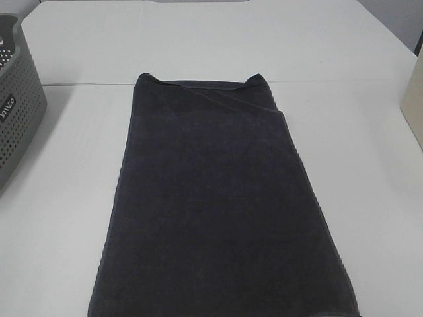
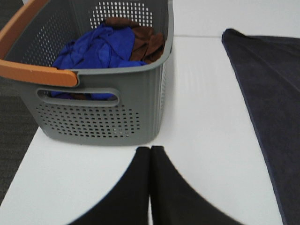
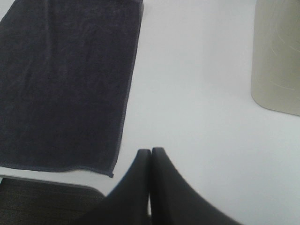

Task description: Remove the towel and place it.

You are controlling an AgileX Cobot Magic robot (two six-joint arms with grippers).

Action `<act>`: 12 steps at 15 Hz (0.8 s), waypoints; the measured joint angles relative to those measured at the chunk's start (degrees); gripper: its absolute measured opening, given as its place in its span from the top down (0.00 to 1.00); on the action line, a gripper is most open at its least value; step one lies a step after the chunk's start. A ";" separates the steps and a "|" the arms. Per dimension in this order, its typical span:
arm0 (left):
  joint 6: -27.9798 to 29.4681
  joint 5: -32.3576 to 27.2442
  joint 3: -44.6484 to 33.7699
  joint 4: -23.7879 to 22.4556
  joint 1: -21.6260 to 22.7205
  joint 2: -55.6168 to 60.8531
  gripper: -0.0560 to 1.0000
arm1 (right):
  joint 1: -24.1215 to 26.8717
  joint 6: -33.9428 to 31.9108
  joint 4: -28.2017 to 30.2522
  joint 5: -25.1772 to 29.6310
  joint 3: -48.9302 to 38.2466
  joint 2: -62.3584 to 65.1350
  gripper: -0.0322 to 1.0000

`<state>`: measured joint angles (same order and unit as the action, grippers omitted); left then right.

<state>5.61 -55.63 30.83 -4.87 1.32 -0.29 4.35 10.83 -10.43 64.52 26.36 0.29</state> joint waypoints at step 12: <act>0.34 -6.02 -0.63 0.40 0.00 0.63 0.95 | -4.58 0.00 0.17 -0.63 -0.29 0.00 0.96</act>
<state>5.96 -61.65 30.19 -4.47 1.32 0.34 -0.23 10.83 -10.26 63.88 26.07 0.29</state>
